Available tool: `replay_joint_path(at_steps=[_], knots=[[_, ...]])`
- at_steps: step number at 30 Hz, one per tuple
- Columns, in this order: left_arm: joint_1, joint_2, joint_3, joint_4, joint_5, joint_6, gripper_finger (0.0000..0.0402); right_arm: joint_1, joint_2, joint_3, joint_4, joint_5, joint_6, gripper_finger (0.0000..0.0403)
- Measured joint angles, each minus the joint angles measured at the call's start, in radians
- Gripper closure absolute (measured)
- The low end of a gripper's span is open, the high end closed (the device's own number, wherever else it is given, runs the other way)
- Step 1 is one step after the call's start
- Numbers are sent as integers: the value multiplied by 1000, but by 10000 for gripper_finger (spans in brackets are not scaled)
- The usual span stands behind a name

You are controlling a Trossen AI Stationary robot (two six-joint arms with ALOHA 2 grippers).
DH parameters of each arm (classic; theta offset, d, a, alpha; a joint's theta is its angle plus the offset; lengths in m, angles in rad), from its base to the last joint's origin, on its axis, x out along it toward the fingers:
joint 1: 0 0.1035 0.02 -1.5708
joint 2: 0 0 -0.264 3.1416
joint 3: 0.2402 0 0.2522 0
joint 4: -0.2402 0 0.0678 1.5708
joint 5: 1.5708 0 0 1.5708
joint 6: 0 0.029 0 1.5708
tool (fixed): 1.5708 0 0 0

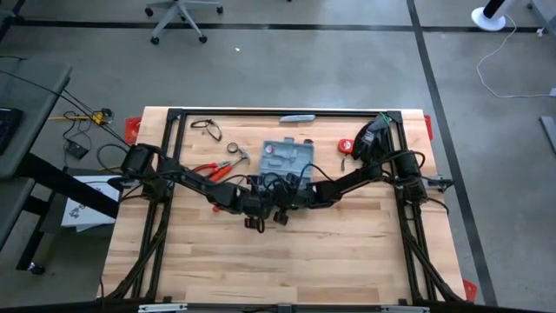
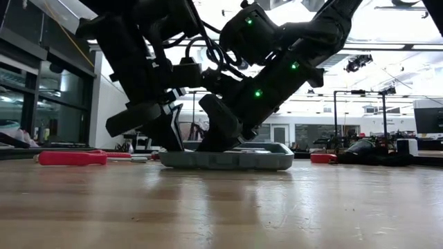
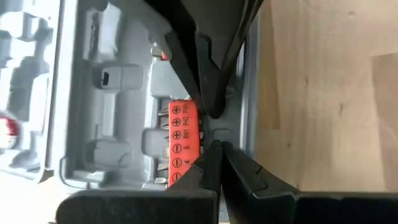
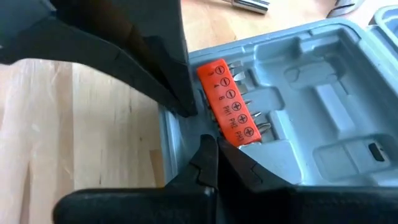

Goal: Prefit tool cases

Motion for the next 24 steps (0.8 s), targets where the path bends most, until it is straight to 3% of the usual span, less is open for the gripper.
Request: replay_joint_path(at_steps=[9, 16, 19, 24], knots=[[0, -33, 0, -6, 8, 30, 402, -1, 1, 2, 0, -9, 1, 403], [22, -122, 3, -56, -75, 40, 402, 2, 3, 0, -10, -14, -6, 403], [43, -143, 3, -68, -43, 48, 402, 1, 3, 0, -10, -12, -5, 403], [82, -137, 3, -74, 100, 101, 401, 1, 3, -1, -10, -12, -2, 403]])
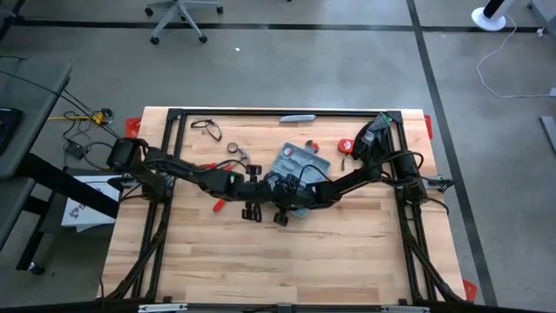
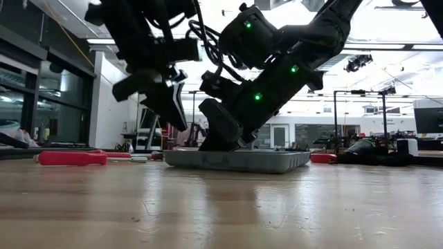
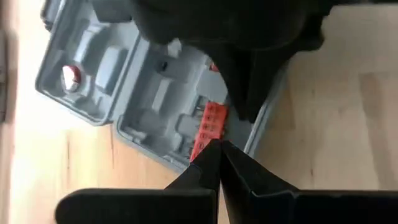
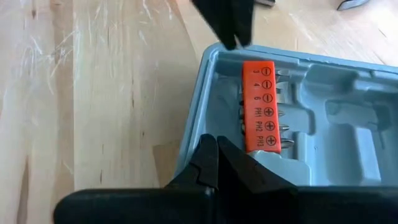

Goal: Prefit tool cases

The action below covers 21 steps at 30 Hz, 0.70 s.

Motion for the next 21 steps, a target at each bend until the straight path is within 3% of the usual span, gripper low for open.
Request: replay_joint_path(at_steps=[7, 10, 15, 21], knots=[[49, -8, 0, -143, -106, -74, 401, 0, -1, 0, -9, -1, 4, 403], [79, -3, -8, -193, -46, -117, 401, 0, -1, -1, -7, -12, -2, 403], [104, 1, -119, 13, 126, -137, 402, 0, -1, -2, 6, -27, -4, 403], [91, 2, -209, 196, 206, -214, 402, 0, -2, -2, -1, -45, -4, 403]])
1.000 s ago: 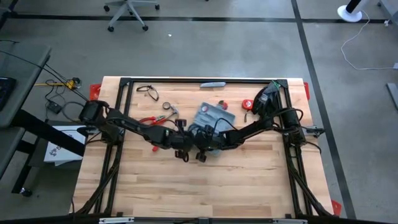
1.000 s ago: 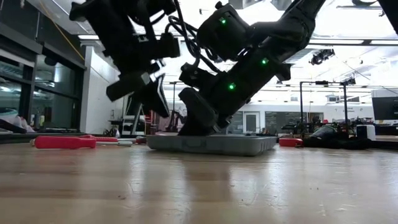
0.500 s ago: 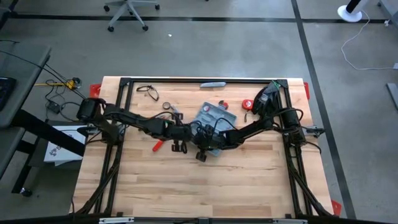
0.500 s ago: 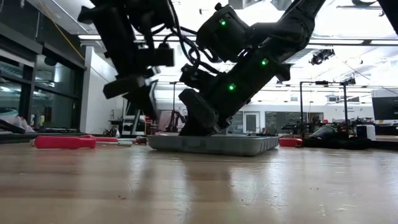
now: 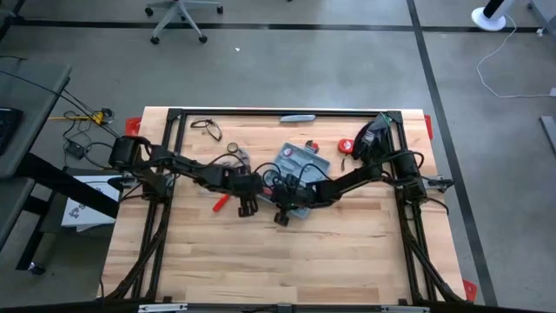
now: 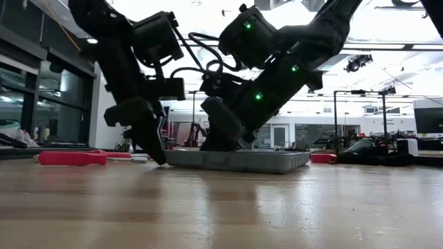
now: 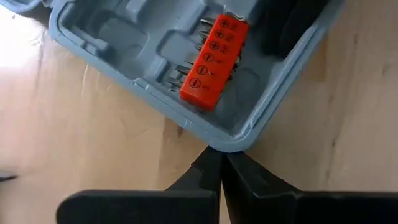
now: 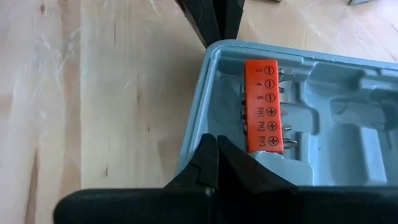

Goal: Prefit tool cases

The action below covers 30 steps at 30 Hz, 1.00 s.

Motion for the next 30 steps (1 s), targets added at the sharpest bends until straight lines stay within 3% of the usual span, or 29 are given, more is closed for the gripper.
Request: replay_joint_path(at_steps=[18, 30], knots=[[-92, 2, -4, 83, 13, -59, 402, 2, -2, 0, -1, -77, 38, 403], [-96, 21, 9, 274, 39, -73, 401, 9, 2, 0, 31, -74, 38, 403]])
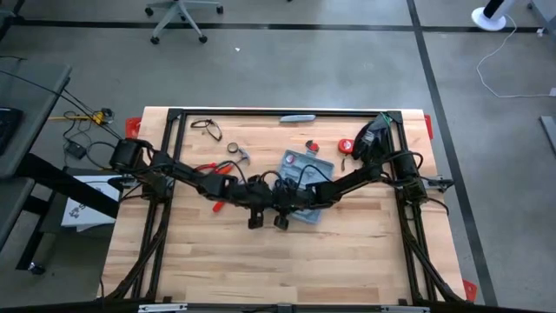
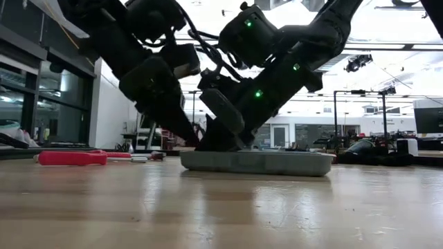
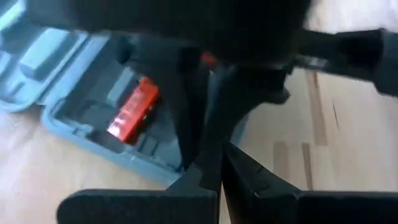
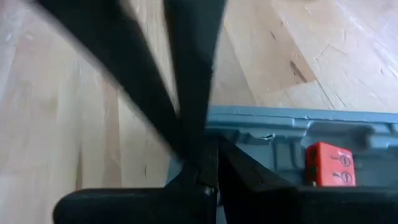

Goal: Prefit tool cases

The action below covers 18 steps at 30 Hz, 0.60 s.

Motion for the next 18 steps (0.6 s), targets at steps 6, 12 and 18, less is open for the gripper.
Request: replay_joint_path(at_steps=[6, 12, 18], knots=[[-6, 2, -3, -18, -18, 2, 401, 24, -70, -2, -141, 84, -28, 403], [-8, 2, -5, -16, -38, 42, 401, 29, -173, -3, -274, 170, -77, 403], [-2, 2, -2, 28, -39, 126, 402, 6, -286, -191, -89, 146, -23, 403]])
